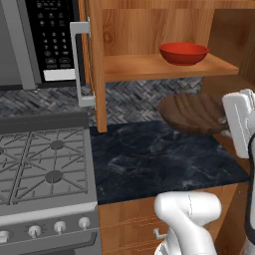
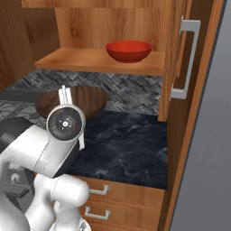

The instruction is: Open the cabinet. Pick the bowls from the counter and place them in the cabinet. Then close the cabinet.

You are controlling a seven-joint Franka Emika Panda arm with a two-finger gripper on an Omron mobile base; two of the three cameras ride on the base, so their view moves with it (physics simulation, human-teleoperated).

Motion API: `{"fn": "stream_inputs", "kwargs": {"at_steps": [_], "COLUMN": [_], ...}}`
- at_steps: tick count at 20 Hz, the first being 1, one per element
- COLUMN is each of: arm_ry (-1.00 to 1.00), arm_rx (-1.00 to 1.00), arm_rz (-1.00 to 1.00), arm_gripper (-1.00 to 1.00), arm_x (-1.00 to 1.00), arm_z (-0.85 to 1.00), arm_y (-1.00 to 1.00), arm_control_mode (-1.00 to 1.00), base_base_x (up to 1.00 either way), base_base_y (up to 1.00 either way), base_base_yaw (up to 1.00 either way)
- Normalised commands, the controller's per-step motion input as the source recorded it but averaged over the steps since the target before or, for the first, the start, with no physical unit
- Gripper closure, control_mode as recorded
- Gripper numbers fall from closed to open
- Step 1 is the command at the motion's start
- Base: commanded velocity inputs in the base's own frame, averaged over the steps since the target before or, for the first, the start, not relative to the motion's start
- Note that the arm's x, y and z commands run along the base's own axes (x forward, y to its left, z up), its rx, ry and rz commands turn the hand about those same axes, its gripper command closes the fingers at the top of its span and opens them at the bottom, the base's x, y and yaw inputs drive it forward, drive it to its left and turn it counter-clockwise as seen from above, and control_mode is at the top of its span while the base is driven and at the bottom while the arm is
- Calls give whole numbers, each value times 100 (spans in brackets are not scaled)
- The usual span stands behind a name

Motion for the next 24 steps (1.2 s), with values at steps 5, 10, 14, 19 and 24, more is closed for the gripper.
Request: {"fn": "stream_inputs", "kwargs": {"at_steps": [5, 10, 14, 19, 24], "arm_ry": [-12, -8, -10, -5, -4], "arm_rx": [0, 0, -3, -1, 0], "arm_rz": [0, 0, 0, 0, 0], "arm_gripper": [100, 100, 100, 100, 100], "arm_x": [-66, -7, 21, 38, 50], "arm_z": [80, 66, 42, 25, 5], "arm_y": [0, 1, 33, 34, 8], "arm_control_mode": [-100, -100, -100, -100, -100], "base_base_x": [0, 0, 0, 0, 0], "base_base_y": [0, 0, 0, 0, 0], "base_base_yaw": [0, 0, 0, 0, 0]}}
